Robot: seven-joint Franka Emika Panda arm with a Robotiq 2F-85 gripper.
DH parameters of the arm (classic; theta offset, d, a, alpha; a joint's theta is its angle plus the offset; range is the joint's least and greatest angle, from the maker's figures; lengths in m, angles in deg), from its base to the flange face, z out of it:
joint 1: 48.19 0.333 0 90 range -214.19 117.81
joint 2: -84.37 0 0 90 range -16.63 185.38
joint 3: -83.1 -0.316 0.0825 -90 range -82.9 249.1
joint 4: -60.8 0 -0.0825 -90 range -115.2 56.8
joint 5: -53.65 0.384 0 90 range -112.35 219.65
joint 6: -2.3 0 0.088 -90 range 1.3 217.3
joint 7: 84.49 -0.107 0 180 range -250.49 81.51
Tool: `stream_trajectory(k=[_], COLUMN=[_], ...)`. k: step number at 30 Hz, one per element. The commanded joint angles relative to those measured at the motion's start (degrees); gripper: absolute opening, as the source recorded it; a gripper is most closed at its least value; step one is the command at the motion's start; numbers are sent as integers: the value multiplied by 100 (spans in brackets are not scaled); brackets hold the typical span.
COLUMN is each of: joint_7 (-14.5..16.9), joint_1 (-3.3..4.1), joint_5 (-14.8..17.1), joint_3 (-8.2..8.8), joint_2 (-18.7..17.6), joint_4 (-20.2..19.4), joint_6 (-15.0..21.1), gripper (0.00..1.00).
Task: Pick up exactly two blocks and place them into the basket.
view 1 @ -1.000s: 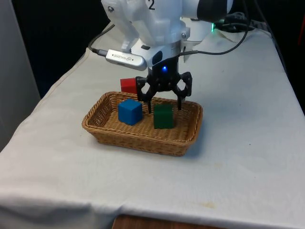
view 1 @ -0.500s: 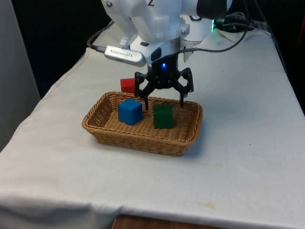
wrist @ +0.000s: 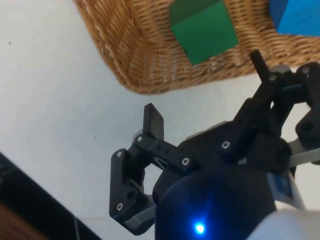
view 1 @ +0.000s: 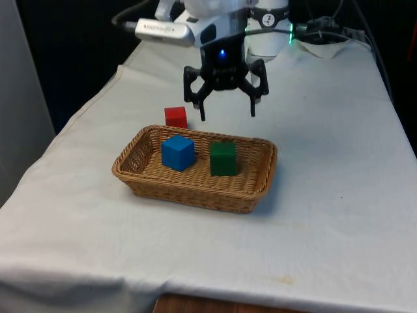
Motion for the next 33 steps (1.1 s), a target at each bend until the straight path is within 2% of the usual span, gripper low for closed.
stream_trajectory(k=[1,2,7,8,9,13,16,17,18,20,24,25,26,33], joint_7=[-17,-109,-229,-160,-252,-355,-470,-413,-498,-596,-705,-619,-739,-1049], joint_1=[0,46,97,46,109,178,235,183,252,292,344,281,355,418], joint_5=[-6,-52,-97,-40,-115,-183,-264,-223,-281,-350,-430,-350,-453,-728], joint_3=[6,52,69,29,69,52,-11,-34,-29,-74,-132,-149,-149,-321], joint_2=[40,155,464,401,527,773,974,957,1008,1100,1197,1134,1220,1381], joint_4=[-11,-80,-241,-172,-281,-458,-630,-596,-670,-768,-882,-791,-911,-1146], joint_6=[-29,-57,-160,-183,-172,-178,-138,-206,-120,-63,23,-97,40,252], gripper=[100,100,100,100,100,100,100,100,100,100,100,100,100,100])
